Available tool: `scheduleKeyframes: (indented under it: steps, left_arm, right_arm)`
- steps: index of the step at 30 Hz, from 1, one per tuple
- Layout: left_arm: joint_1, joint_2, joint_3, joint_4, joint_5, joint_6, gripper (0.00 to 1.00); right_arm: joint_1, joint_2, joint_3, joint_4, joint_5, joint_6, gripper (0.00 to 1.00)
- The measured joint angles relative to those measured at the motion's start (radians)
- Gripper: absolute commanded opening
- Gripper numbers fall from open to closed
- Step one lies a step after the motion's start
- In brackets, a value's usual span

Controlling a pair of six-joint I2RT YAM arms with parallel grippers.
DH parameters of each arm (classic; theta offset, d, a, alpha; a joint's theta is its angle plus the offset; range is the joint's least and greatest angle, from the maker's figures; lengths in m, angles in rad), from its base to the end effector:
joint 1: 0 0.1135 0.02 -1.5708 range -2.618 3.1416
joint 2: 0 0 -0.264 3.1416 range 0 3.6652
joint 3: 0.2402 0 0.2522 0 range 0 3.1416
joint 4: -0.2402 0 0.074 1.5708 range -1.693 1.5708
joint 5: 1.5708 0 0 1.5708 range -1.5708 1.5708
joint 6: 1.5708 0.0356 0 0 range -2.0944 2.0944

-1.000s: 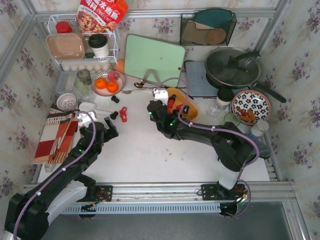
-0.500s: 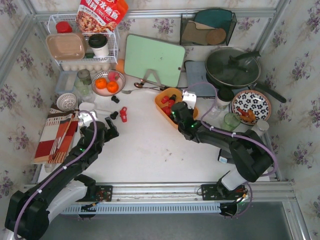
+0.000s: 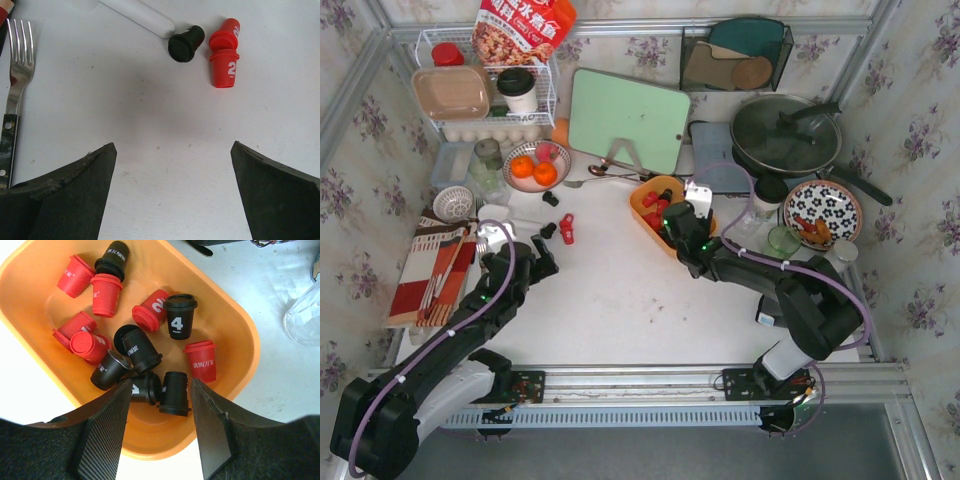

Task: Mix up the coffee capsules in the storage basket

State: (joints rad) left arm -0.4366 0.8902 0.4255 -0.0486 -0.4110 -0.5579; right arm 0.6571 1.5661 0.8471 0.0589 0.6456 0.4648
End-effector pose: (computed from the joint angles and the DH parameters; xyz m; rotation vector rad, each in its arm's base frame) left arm 0.1806 -0.0686 0.2102 -0.3695 2.0095 -0.1937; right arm 0.2692 0.1807 0.1985 0.1378 2.0784 -0.0467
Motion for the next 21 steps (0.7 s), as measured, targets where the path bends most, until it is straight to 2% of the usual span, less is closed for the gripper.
scheduleKeyframes:
  steps: [6, 12, 21]
  left_arm:
    - [0.000, -0.006, 0.000, 0.000, 0.000, 0.000, 0.99]
    - [0.000, -0.017, 0.000, -0.001, 0.000, -0.001, 0.99]
    - [0.000, -0.047, 0.000, -0.002, -0.011, -0.011, 0.99]
  right_arm:
    - [0.010, 0.000, 0.034, -0.023, -0.035, -0.006, 0.58]
    - [0.105, 0.039, 0.103, 0.013, -0.066, -0.064, 0.57]
    - [0.259, 0.266, 0.302, 0.152, -0.192, -0.146, 0.57]
